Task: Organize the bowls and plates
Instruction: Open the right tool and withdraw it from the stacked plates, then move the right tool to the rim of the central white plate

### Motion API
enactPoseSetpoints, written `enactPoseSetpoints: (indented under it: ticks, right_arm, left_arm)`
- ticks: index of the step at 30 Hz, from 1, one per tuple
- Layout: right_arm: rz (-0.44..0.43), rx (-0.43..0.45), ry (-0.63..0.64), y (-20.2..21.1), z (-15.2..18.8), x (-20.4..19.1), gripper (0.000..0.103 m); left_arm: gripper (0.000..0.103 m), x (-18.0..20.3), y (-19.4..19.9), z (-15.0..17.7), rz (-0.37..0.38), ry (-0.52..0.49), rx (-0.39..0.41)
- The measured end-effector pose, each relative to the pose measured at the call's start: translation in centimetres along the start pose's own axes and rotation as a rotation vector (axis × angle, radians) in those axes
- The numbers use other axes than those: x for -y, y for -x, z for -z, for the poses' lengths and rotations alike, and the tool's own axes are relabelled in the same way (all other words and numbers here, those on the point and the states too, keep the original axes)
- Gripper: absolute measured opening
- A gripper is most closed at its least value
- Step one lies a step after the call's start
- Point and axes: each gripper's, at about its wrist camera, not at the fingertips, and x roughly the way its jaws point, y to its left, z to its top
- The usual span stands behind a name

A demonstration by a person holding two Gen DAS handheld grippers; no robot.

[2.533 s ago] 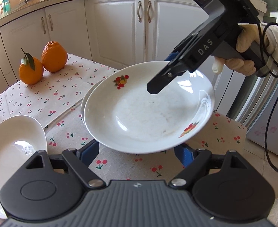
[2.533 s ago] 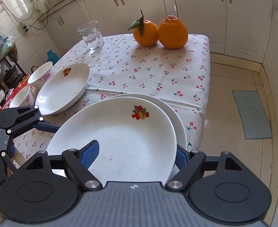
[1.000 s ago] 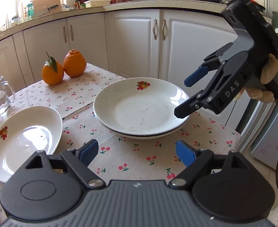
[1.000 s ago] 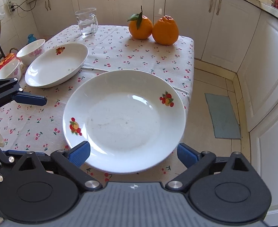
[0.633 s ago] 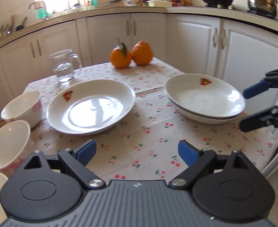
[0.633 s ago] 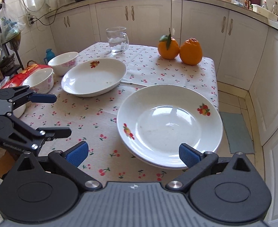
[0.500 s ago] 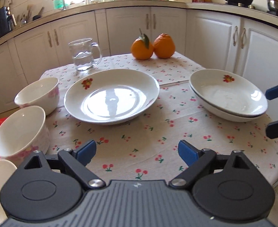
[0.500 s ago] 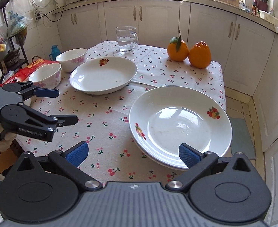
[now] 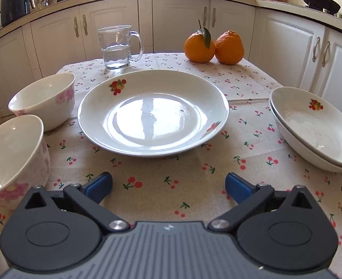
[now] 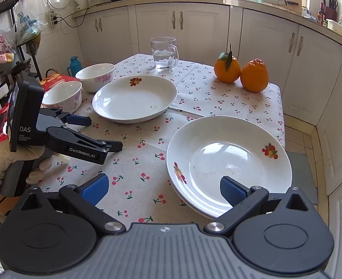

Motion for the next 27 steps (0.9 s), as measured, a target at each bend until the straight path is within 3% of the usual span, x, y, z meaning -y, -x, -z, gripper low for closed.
enactPoseSetpoints:
  ticks: [15,27]
  right_arm:
    - [-0.043,-0.003,0.139,-3.1,-5.9,0.3,0.103]
    - [-0.216,-0.070,0.219,-9.9,-12.6,0.9,0.103]
  left_arm:
    - [0.103,-0.2,-0.8,-0.5,-0.027,0.030,0.012]
    - [0.103,-0.7,-1.4,-1.1,-0.019,0.023,0.013]
